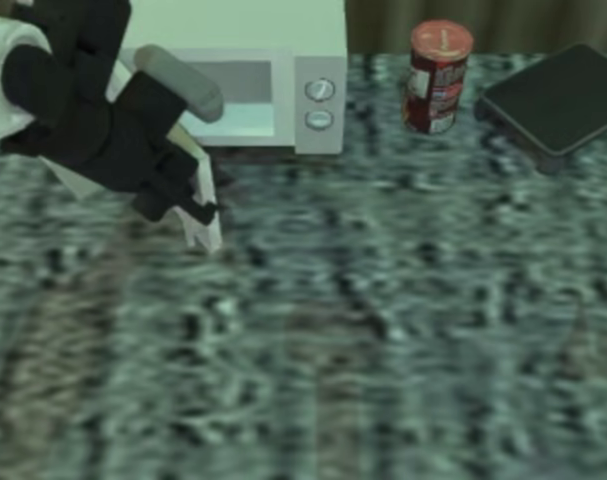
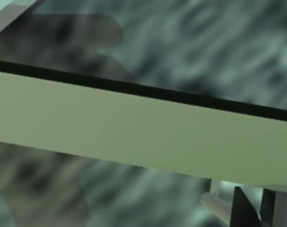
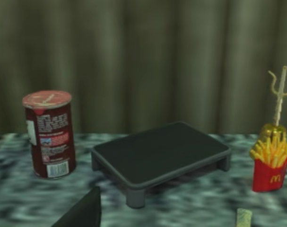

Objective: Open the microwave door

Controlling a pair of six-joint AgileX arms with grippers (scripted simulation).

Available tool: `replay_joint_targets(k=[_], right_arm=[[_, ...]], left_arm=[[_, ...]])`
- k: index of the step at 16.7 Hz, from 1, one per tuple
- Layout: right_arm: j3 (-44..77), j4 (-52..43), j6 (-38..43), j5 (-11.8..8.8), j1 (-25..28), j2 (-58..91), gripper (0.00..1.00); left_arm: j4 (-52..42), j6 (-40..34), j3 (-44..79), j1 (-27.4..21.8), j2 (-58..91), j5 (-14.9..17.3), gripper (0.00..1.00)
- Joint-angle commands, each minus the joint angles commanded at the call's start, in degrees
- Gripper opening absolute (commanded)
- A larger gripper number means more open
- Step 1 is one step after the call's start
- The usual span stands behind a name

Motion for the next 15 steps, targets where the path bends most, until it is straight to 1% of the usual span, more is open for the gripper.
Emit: replay_joint_targets(k=[8, 11, 15], right_arm=[[0.00, 0.00, 0.00, 0.00, 0.00, 0.00, 1.00], [0.00, 0.00, 0.00, 0.00, 0.00, 0.00, 1.00], [0.00, 0.00, 0.00, 0.00, 0.00, 0.00, 1.00]], left_arm=[[-0.09, 0.09, -0.17, -0.08, 0.16, 0.30, 0.00], [-0.87, 3.23, -0.27, 1.20, -0.27, 1.43, 0.00], [-2.71, 9.19, -0.86, 3.76, -0.91, 4.32, 0.00]])
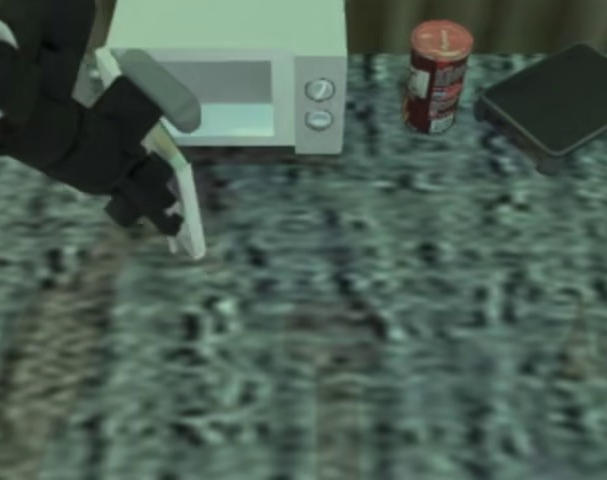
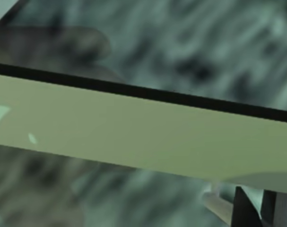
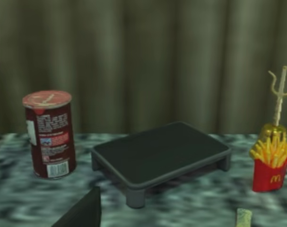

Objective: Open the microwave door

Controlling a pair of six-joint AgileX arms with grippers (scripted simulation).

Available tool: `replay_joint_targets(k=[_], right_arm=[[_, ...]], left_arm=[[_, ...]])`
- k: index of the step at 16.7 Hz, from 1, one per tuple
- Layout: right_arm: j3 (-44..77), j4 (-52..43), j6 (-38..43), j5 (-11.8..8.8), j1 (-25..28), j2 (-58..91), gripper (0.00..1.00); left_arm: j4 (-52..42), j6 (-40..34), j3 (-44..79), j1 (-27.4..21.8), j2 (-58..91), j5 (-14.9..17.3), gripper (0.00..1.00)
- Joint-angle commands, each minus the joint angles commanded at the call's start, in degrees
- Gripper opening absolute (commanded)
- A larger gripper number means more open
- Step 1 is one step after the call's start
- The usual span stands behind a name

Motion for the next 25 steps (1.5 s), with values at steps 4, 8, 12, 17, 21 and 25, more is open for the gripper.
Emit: replay_joint_targets(k=[4, 8, 12, 17, 21, 25], right_arm=[[0.00, 0.00, 0.00, 0.00, 0.00, 0.00, 1.00], [0.00, 0.00, 0.00, 0.00, 0.00, 0.00, 1.00], [0.00, 0.00, 0.00, 0.00, 0.00, 0.00, 1.00], [0.00, 0.00, 0.00, 0.00, 0.00, 0.00, 1.00], [0.00, 0.00, 0.00, 0.00, 0.00, 0.00, 1.00], [0.00, 0.00, 0.00, 0.00, 0.00, 0.00, 1.00]], left_arm=[[-0.61, 2.29, -0.20, 0.97, -0.38, 1.19, 0.00], [-0.61, 2.29, -0.20, 0.97, -0.38, 1.19, 0.00], [-0.61, 2.29, -0.20, 0.97, -0.38, 1.19, 0.00], [-0.61, 2.29, -0.20, 0.97, -0.38, 1.19, 0.00], [-0.61, 2.29, -0.20, 0.97, -0.38, 1.19, 0.00], [-0.61, 2.29, -0.20, 0.97, -0.38, 1.19, 0.00]])
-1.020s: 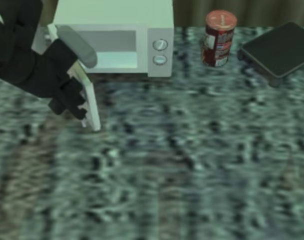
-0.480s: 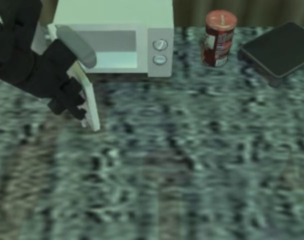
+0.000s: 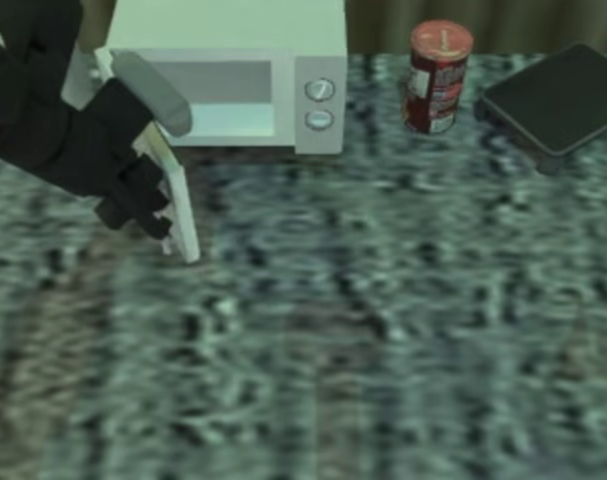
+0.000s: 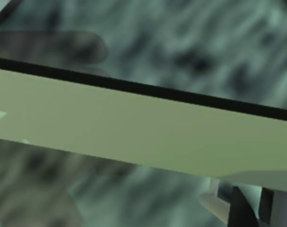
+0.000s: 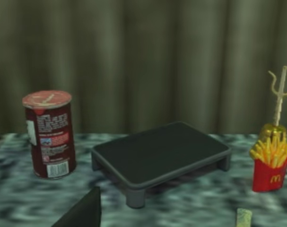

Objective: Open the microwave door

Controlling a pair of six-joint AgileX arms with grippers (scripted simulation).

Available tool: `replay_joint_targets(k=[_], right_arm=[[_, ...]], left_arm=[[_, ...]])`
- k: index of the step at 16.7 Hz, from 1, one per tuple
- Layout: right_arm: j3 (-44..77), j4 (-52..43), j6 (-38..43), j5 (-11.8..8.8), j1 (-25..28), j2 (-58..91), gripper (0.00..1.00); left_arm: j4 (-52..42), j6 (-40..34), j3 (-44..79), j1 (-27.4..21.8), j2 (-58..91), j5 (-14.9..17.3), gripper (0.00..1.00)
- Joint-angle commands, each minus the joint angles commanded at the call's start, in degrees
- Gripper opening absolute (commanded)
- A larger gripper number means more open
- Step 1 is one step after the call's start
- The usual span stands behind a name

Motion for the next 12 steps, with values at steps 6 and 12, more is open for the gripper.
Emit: replay_joint_targets(k=[6, 12], right_arm=[[0.00, 0.00, 0.00, 0.00, 0.00, 0.00, 1.00], [0.00, 0.00, 0.00, 0.00, 0.00, 0.00, 1.00]], left_arm=[[-0.71, 1.94, 0.18, 0.66, 0.19, 0.66, 0.00], [-4.55, 11.29, 0.79, 4.53, 0.46, 4.31, 0.00]])
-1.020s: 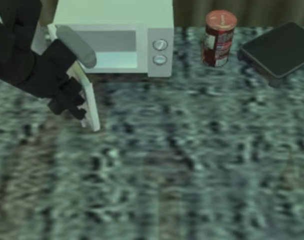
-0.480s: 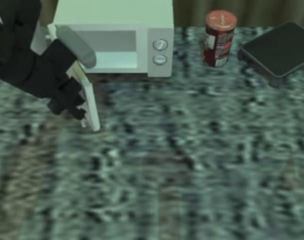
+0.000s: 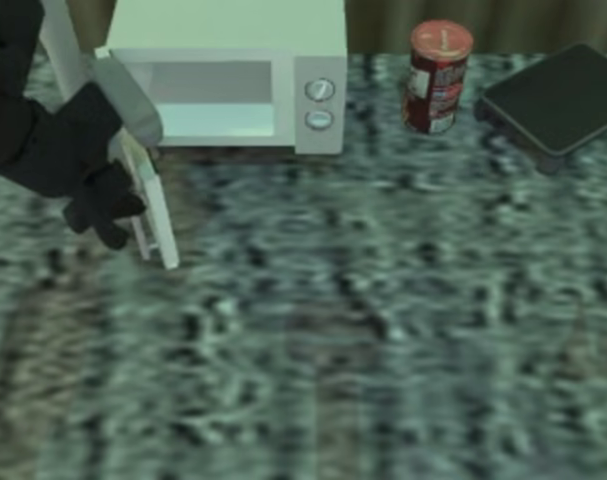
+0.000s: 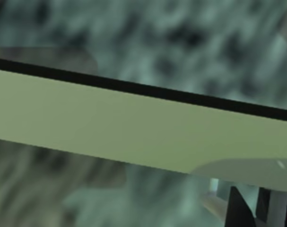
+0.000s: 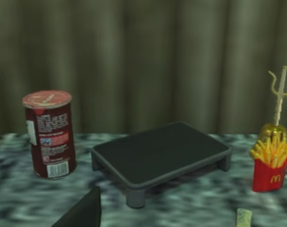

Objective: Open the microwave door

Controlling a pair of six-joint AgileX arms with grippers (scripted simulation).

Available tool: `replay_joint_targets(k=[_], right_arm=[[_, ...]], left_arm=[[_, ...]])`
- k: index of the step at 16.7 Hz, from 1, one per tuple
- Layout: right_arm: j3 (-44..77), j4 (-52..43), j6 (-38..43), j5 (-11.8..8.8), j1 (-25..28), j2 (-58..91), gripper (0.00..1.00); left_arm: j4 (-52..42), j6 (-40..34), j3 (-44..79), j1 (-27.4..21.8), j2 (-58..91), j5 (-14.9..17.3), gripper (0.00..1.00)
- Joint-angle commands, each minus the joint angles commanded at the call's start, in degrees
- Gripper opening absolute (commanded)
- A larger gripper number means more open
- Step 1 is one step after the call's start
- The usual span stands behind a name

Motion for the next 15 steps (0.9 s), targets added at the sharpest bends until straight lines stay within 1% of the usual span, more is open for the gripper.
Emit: replay_joint_targets(k=[2, 15], right_arm=[[0.00, 0.00, 0.00, 0.00, 0.00, 0.00, 1.00], [0.00, 0.00, 0.00, 0.00, 0.00, 0.00, 1.00]], left_arm=[[-0.60, 1.64, 0.12, 0.67, -0.07, 0.73, 0.00], [-0.63, 1.72, 0.13, 0.70, -0.07, 0.77, 0.00]])
